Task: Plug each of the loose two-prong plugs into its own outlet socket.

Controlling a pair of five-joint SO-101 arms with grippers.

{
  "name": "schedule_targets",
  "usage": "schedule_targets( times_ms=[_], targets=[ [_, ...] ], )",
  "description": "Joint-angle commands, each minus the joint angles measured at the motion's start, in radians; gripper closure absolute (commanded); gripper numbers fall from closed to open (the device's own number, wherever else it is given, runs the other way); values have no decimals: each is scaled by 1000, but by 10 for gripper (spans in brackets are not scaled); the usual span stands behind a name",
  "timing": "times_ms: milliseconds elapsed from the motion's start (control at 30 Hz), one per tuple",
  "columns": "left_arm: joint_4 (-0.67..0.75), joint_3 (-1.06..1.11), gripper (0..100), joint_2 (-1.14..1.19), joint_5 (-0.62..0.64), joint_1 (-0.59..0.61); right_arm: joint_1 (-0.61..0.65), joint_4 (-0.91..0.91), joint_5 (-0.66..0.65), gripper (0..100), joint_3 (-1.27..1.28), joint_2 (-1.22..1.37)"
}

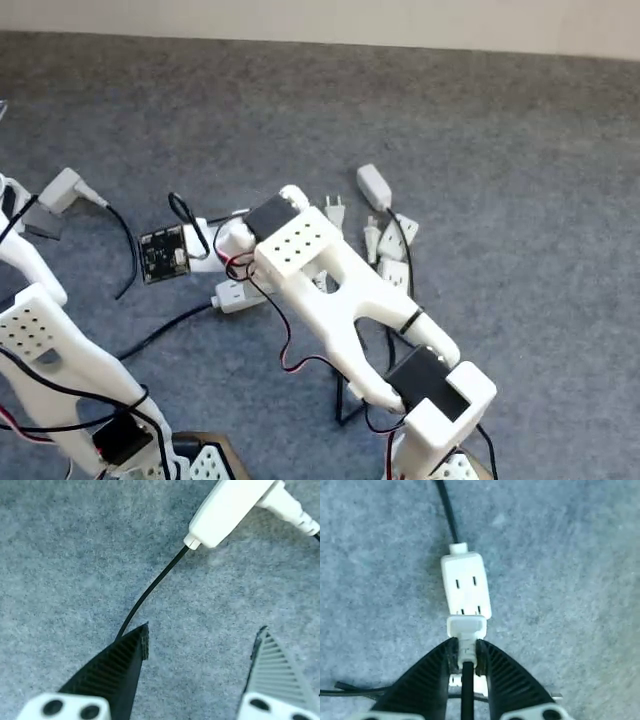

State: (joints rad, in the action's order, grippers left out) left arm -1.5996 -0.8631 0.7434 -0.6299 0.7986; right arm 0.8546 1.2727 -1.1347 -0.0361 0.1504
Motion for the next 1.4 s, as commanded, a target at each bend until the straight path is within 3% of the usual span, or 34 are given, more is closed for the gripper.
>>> schedule_targets(
  times_ms=[0,1067,1367],
  targets=[
    [-5,-36,671,-5,-5,8,10,-62,12,993,22,-4],
    [-6,-38,671,-8,-5,21,-48,-113,17,993,16,239],
    [-6,-38,671,-7,-3,21,-53,105,11,993,-147,240]
  ],
)
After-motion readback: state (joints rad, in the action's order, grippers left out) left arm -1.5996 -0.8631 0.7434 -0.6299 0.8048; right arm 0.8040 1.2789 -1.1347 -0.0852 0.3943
